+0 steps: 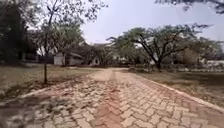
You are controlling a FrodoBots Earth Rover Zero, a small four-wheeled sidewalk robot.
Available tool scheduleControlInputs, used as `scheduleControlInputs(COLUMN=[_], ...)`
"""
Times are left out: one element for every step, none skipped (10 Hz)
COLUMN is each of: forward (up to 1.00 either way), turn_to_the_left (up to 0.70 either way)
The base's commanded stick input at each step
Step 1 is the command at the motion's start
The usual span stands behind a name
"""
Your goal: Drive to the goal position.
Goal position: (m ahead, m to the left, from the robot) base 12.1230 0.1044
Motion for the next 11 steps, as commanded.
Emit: scheduleControlInputs(forward=[0.70, 0.70, 0.70, 0.70, 0.70, 0.70, 0.70, 0.70, 0.70, 0.70, 0.70], turn_to_the_left=[0.00, 0.00, 0.00, 0.00, 0.00, 0.00, 0.00, 0.00, 0.00, 0.00, 0.00])
